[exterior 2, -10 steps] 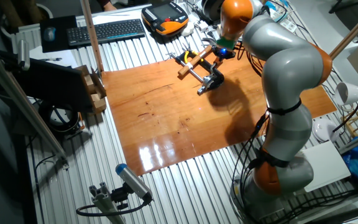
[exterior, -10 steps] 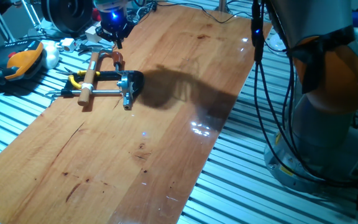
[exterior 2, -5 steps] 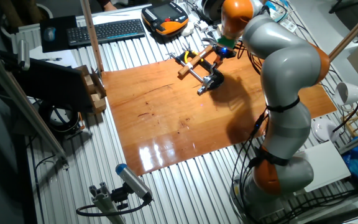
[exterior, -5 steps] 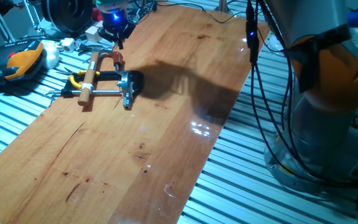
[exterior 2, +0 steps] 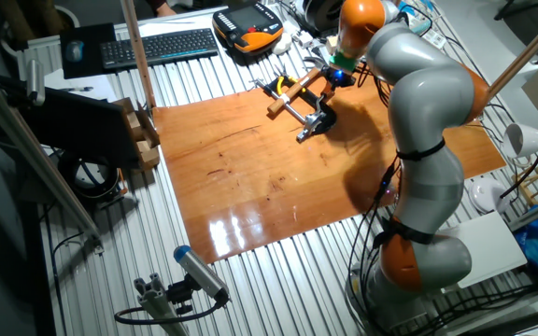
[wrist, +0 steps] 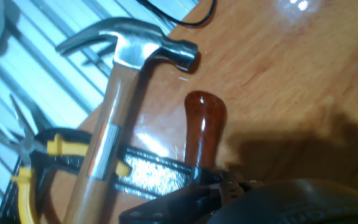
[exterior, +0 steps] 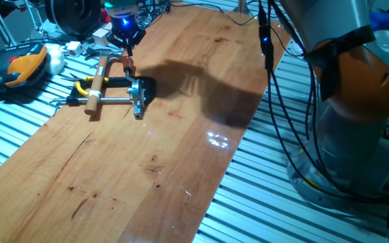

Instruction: Pull up the lever

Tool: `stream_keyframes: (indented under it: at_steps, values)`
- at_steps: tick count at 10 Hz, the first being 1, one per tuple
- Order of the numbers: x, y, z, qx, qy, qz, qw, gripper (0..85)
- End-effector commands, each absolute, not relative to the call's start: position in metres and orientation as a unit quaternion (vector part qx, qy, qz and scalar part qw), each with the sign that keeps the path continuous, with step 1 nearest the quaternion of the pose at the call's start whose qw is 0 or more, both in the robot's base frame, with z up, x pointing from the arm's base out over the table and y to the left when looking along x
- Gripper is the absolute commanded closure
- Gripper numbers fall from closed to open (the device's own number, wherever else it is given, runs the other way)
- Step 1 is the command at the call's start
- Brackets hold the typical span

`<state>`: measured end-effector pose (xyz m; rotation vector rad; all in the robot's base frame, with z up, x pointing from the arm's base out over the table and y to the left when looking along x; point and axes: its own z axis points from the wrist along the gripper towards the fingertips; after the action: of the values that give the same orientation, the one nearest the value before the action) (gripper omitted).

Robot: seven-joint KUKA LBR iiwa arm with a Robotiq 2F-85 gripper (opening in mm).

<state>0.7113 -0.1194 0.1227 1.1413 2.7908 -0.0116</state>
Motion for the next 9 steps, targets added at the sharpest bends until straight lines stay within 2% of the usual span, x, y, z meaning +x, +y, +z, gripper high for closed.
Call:
stream_keyframes:
  at_steps: [1,2,4,7,9]
  values:
    - [0.713,-0.121,0.124,0.372,0.927,0.004,0.057,85.0]
    - [0.715,-0.121,0.127,0.379,0.924,0.022,0.055,68.0]
    - [0.716,-0.122,0.128,0.384,0.921,0.029,0.054,34.0]
    - [0.724,-0.120,0.132,0.400,0.914,0.020,0.060,34.0]
    - [0.730,-0.118,0.124,0.425,0.902,0.013,0.074,34.0]
